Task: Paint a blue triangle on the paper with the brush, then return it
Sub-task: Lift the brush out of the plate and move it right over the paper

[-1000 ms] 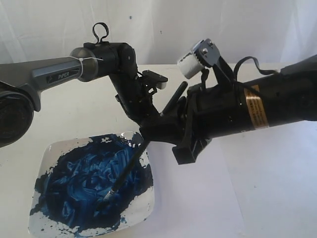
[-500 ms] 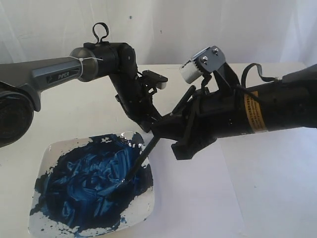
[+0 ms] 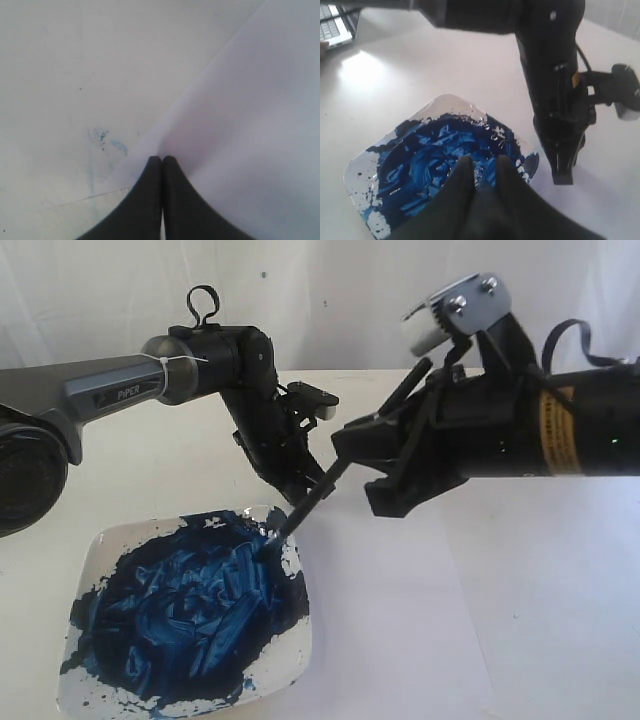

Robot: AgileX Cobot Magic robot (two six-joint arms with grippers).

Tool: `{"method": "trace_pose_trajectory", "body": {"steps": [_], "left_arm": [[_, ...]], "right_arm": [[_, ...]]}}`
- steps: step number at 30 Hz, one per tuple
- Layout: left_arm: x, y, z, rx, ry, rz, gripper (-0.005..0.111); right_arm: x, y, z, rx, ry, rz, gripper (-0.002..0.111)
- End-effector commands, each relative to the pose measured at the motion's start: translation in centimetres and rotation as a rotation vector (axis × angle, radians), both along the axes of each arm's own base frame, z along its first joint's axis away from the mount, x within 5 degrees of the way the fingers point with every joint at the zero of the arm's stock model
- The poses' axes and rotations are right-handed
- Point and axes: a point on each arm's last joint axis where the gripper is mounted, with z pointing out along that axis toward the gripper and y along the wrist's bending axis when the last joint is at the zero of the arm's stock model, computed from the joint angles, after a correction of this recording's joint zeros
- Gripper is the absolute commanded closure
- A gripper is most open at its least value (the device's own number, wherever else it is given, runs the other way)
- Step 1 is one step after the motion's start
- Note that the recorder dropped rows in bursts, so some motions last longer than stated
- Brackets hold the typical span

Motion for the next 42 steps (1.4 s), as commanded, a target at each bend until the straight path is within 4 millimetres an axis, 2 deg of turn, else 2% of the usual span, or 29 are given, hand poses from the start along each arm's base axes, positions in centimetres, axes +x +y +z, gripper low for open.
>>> {"method": "trace_pose_trajectory", "body": {"steps": [1, 4, 8, 14, 21, 42], "left_arm": [[-0.2, -0.2, -0.3, -0.003, 0.025, 0.0, 0.107], [-0.2, -0.2, -0.3, -0.003, 0.025, 0.0, 0.107], [-0.2, -0.2, -0.3, -0.003, 0.025, 0.0, 0.107], [-0.2, -0.2, -0.3, -0.003, 0.025, 0.0, 0.107], [-0.2, -0.2, -0.3, -0.002, 0.027, -0.001, 0.107], [-0.2, -0.2, -0.3, -0.003, 0.025, 0.0, 0.107]], "right_arm": [[-1.5, -1.3, 2.7, 0.064, -0.073, -0.048, 0.108], [-2.4, -2.2, 3.7, 0.095, -0.102, -0.09, 0.108], [-3.3, -3.6, 3.5, 0.103, -0.122, -0.182, 0.108], [-4.4, -5.1, 0.8, 0.076, -0.058, -0.25, 0.108], [-4.9, -5.7, -1.1, 0.05, -0.013, -0.282, 0.108], [-5.5, -5.6, -2.5, 0.05, 0.084, -0.258, 0.108]]}}
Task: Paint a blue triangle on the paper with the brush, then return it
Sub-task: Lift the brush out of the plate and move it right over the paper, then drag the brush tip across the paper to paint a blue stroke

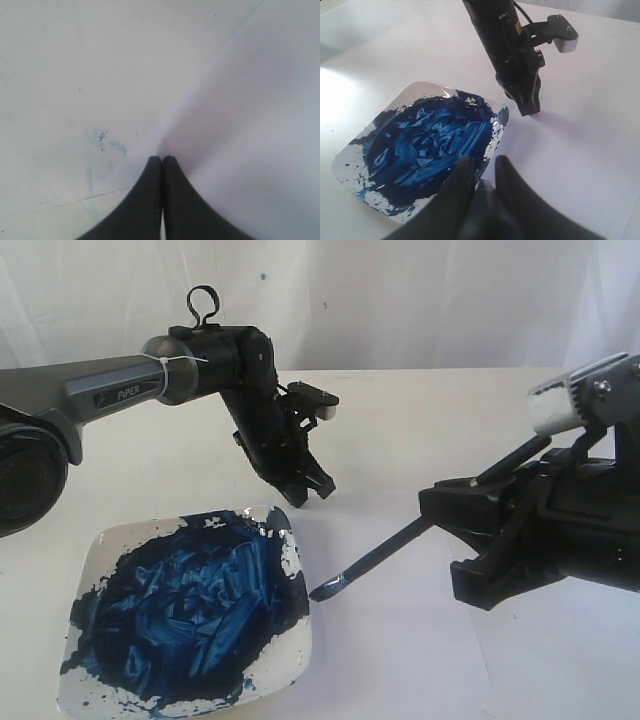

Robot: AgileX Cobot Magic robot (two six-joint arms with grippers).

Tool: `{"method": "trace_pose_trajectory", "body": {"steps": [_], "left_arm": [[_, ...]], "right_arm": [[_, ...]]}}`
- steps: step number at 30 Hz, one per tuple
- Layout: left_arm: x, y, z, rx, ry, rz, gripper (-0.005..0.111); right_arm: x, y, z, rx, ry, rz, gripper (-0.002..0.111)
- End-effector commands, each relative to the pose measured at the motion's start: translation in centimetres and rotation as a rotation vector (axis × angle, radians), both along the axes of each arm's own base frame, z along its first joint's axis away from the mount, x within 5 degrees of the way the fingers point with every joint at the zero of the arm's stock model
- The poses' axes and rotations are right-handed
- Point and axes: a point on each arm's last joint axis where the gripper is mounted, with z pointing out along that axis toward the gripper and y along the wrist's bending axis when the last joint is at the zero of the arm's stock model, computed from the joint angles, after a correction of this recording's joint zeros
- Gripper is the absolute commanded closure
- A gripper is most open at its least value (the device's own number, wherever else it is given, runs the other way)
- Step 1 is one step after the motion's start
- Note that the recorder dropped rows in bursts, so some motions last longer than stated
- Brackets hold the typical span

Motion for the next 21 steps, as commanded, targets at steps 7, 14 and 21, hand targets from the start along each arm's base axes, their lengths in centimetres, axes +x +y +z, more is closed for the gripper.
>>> {"method": "trace_pose_trajectory", "body": {"steps": [7, 14, 21], "left_arm": [[-0.2, -0.2, -0.3, -0.001, 0.024, -0.001, 0.107], [-0.2, -0.2, -0.3, -0.001, 0.024, -0.001, 0.107], [-0.2, -0.2, -0.3, -0.001, 0.024, -0.001, 0.107]], "right_arm": [[0.8, 0.5, -1.5, -0.024, 0.083, 0.003, 0.108], [1.7, 0.3, -2.1, -0.062, 0.077, -0.06, 0.108], [2.2, -0.2, -2.1, -0.094, 0.034, -0.123, 0.108]]}}
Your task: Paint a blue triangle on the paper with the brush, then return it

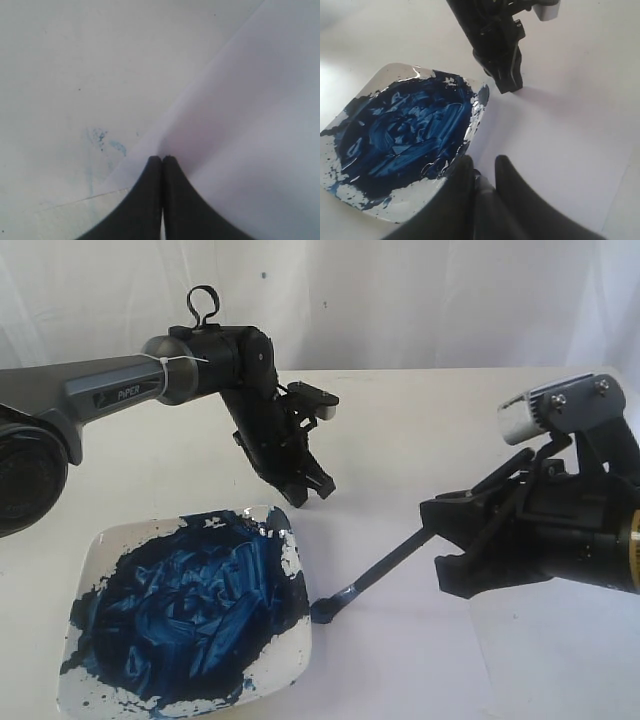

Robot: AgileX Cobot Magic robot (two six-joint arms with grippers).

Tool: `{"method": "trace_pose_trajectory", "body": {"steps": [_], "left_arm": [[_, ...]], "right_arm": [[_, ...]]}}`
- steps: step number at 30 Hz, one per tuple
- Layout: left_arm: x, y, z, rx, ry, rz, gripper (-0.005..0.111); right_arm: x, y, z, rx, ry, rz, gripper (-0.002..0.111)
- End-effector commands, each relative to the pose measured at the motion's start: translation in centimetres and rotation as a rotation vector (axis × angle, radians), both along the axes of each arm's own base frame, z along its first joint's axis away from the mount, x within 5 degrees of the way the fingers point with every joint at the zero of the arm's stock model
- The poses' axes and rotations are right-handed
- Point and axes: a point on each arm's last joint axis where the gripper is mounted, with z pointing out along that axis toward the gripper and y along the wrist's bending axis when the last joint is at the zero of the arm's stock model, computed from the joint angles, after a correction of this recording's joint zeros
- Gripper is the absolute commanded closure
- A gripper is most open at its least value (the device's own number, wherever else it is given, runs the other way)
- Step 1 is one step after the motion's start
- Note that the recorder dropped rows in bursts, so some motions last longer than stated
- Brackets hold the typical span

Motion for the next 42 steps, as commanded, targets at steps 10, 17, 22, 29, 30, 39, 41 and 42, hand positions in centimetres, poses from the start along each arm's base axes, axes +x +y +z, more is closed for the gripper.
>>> {"method": "trace_pose_trajectory", "body": {"steps": [10, 17, 22, 29, 30, 39, 41, 42], "left_arm": [[-0.2, -0.2, -0.3, -0.001, 0.024, -0.001, 0.107], [-0.2, -0.2, -0.3, -0.001, 0.024, -0.001, 0.107], [-0.2, -0.2, -0.3, -0.001, 0.024, -0.001, 0.107], [-0.2, -0.2, -0.4, 0.0, 0.026, -0.001, 0.107], [-0.2, -0.2, -0.4, 0.0, 0.026, -0.001, 0.107], [-0.3, -0.2, -0.4, 0.003, 0.032, -0.003, 0.107], [-0.3, -0.2, -0.4, 0.004, 0.034, -0.003, 0.107], [-0.3, -0.2, -0.4, 0.004, 0.034, -0.003, 0.107]], "right_arm": [[1.7, -1.8, -0.1, -0.091, -0.098, -0.225, 0.108], [2.3, -2.6, 0.1, -0.124, -0.137, -0.32, 0.108], [2.0, -2.3, 0.2, -0.106, -0.128, -0.283, 0.108], [0.8, -2.7, 1.9, -0.044, -0.189, -0.266, 0.108], [0.5, -2.8, 2.4, -0.026, -0.203, -0.261, 0.108], [-2.9, -2.7, 4.8, 0.135, -0.229, -0.1, 0.108], [-3.2, -2.5, 4.8, 0.145, -0.22, -0.068, 0.108], [-3.2, -2.5, 4.8, 0.147, -0.218, -0.066, 0.108]]}}
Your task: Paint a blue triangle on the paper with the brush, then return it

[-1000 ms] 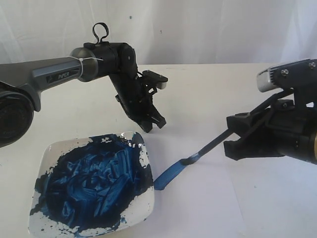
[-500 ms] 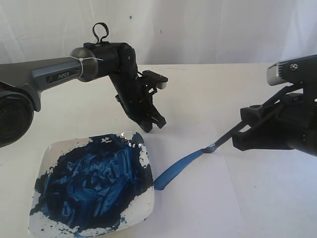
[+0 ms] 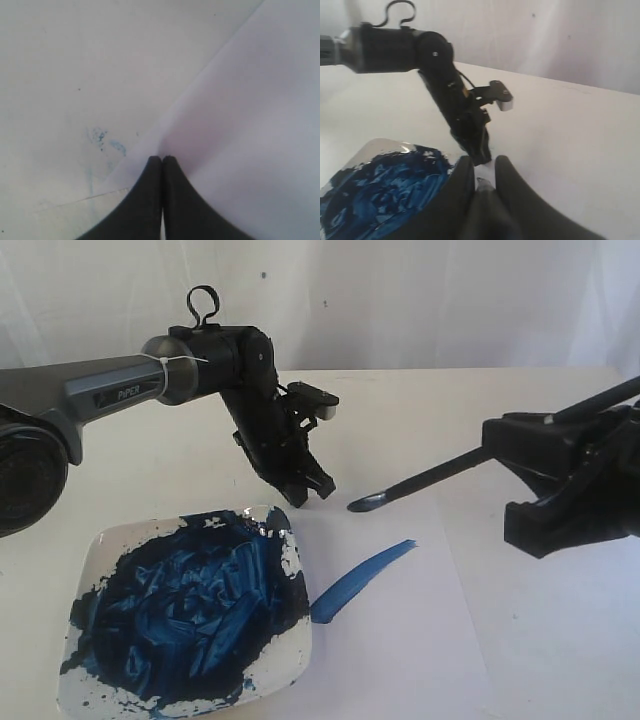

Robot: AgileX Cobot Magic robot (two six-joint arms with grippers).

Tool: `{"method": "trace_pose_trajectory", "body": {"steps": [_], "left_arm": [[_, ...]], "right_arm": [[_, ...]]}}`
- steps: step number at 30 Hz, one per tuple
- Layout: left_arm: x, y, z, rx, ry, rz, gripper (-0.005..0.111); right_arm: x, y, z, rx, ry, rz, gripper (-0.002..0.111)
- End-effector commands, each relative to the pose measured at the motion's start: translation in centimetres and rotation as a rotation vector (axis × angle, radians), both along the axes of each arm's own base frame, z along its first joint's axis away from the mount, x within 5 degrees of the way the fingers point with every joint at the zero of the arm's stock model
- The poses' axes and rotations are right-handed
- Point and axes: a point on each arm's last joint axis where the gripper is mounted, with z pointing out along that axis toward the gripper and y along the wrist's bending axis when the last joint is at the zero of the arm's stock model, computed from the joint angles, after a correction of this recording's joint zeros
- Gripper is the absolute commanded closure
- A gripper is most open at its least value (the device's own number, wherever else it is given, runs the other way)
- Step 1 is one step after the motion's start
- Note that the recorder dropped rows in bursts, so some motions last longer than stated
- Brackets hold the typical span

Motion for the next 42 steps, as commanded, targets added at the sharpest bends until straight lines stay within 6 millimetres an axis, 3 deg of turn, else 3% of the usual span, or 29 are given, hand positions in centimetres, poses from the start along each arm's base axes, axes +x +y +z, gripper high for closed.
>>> {"method": "trace_pose_trajectory", "body": {"steps": [1, 8, 17, 28, 34, 42], "left_arm": [[-0.3, -0.2, -0.4, 0.004, 0.034, -0.003, 0.107], [-0.3, -0.2, -0.4, 0.004, 0.034, -0.003, 0.107], [-0.3, -0.1, -0.4, 0.006, 0.037, -0.004, 0.107], [-0.5, -0.1, -0.4, 0.015, 0.053, -0.009, 0.107], [-0.5, -0.1, -0.4, 0.015, 0.053, -0.009, 0.107], [-0.4, -0.1, -0.4, 0.011, 0.047, -0.007, 0.107]], "right_arm": [[-0.5, 0.1, 0.1, 0.017, 0.012, 0.045, 0.108], [-0.3, 0.1, -0.2, 0.008, 0.022, 0.032, 0.108], [-0.6, -0.2, -2.3, -0.023, 0.074, 0.021, 0.108], [-2.4, -1.1, -1.8, 0.031, 0.021, 0.021, 0.108], [-2.9, -1.4, -3.0, 0.047, 0.069, 0.019, 0.108], [-2.9, -1.4, -3.1, 0.058, 0.085, 0.014, 0.108]]}}
